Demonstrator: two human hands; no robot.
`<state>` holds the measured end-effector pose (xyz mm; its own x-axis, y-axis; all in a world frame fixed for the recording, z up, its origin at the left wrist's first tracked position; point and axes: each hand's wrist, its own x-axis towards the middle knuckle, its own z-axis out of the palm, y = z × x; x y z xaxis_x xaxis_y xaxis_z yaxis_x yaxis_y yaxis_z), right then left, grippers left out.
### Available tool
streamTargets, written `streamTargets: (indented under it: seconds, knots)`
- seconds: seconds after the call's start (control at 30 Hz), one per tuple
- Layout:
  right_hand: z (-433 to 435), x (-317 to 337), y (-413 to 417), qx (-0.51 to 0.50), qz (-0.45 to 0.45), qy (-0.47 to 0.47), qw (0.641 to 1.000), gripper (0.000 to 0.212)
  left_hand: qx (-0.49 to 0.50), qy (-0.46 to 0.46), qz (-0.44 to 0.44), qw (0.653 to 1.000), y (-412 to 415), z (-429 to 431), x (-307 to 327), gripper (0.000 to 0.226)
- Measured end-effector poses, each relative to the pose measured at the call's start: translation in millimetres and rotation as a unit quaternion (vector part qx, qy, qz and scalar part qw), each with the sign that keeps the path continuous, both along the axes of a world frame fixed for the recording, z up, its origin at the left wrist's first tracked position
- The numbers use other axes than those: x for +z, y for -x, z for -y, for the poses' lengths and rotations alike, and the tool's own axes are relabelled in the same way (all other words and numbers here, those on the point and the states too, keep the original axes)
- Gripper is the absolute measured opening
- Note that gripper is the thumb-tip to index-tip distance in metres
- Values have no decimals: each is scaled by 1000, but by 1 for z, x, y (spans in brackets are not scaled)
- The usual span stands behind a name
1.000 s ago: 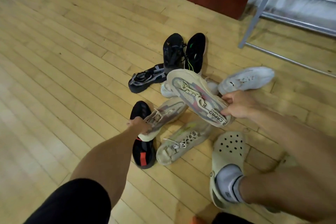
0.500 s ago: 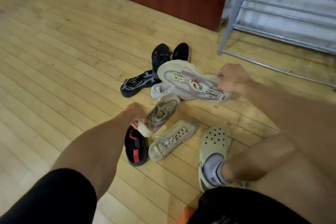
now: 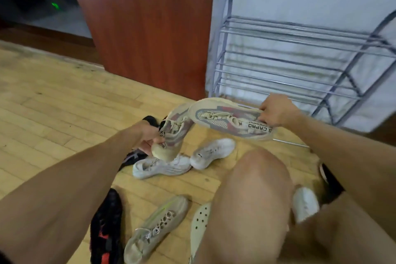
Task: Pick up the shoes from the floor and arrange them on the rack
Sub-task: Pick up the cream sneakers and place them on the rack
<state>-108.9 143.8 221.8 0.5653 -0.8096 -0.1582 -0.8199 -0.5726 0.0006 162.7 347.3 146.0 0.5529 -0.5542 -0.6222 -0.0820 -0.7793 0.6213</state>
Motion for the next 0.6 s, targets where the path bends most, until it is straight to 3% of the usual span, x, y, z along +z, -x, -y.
streamTargets:
  seconds: [0.3,0.43,0.6]
  knots:
    - [57,-50,57,-158,35,-80,984,35,-75,-7,26,997,44,127,-3,17]
    - [93,-89,60,-187,30,-124,974,44,-114,-51,42,991,47,187,-17,16]
    - [147,-144,54,-230,66,-192,952,33,-171,-137,69,973,46,256,-47,31]
